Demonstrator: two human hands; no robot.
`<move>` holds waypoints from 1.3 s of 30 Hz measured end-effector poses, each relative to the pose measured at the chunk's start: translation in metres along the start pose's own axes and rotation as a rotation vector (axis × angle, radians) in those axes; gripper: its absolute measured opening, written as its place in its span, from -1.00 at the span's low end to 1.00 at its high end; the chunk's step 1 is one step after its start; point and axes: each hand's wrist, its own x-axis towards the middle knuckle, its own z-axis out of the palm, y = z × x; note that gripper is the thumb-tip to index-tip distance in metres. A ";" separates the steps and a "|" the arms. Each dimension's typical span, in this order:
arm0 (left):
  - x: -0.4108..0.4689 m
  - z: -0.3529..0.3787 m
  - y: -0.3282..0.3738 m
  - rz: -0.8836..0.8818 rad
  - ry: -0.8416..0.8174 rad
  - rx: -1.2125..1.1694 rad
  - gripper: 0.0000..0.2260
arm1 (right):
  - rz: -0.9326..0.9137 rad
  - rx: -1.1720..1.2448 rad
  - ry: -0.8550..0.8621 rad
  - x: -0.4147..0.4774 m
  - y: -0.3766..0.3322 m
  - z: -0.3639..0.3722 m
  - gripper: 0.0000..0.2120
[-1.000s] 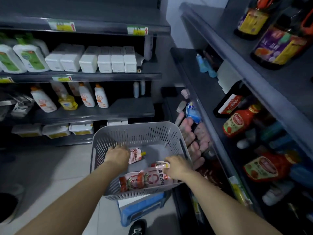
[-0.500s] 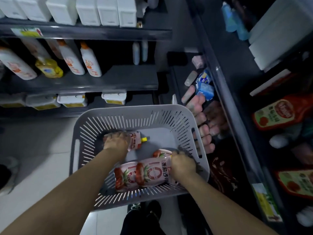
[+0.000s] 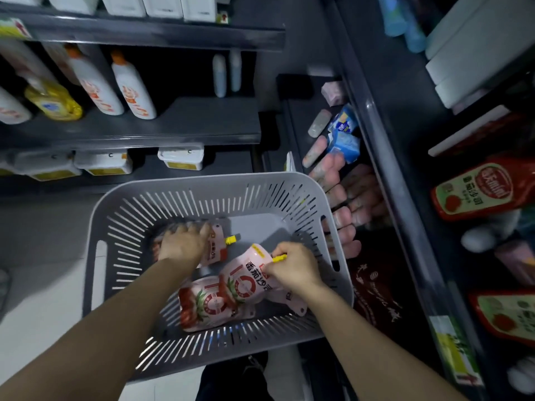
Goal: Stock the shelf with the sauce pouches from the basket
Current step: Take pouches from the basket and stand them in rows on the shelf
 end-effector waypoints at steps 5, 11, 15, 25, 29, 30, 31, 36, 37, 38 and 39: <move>-0.018 0.005 0.008 0.112 0.009 0.071 -0.33 | -0.077 0.041 0.042 -0.008 -0.005 0.008 -0.89; -0.002 0.014 0.019 0.054 0.044 0.093 -0.38 | 0.012 0.217 -0.078 -0.003 0.003 0.005 -0.68; 0.004 0.005 0.016 0.028 0.004 -0.059 -0.42 | 0.077 0.167 -0.037 -0.004 0.005 0.012 -0.76; -0.009 -0.025 -0.023 -0.085 0.241 -0.960 -0.79 | -0.027 0.134 0.056 -0.021 -0.007 0.021 -0.88; -0.031 -0.036 -0.024 -0.060 0.387 -1.184 -0.84 | -0.127 0.145 0.200 -0.043 -0.012 0.014 -0.92; -0.038 -0.040 -0.024 -0.056 0.386 -1.244 -0.85 | -0.151 0.144 0.248 -0.048 -0.012 0.011 -0.92; -0.044 -0.043 -0.024 -0.055 0.386 -1.307 -0.87 | -0.181 0.154 0.298 -0.054 -0.012 0.008 -0.92; -0.089 -0.074 -0.020 -0.020 0.436 -1.573 -0.88 | -0.241 0.306 0.460 -0.092 -0.004 -0.015 -0.92; -0.101 -0.082 -0.016 0.011 0.450 -1.584 -0.90 | -0.257 0.328 0.503 -0.103 -0.001 -0.021 -0.93; -0.114 -0.089 -0.013 0.039 0.463 -1.591 -0.93 | -0.277 0.355 0.539 -0.114 0.003 -0.027 -0.94; -0.126 -0.096 -0.009 0.065 0.478 -1.598 -0.95 | -0.298 0.389 0.565 -0.126 0.006 -0.034 -0.95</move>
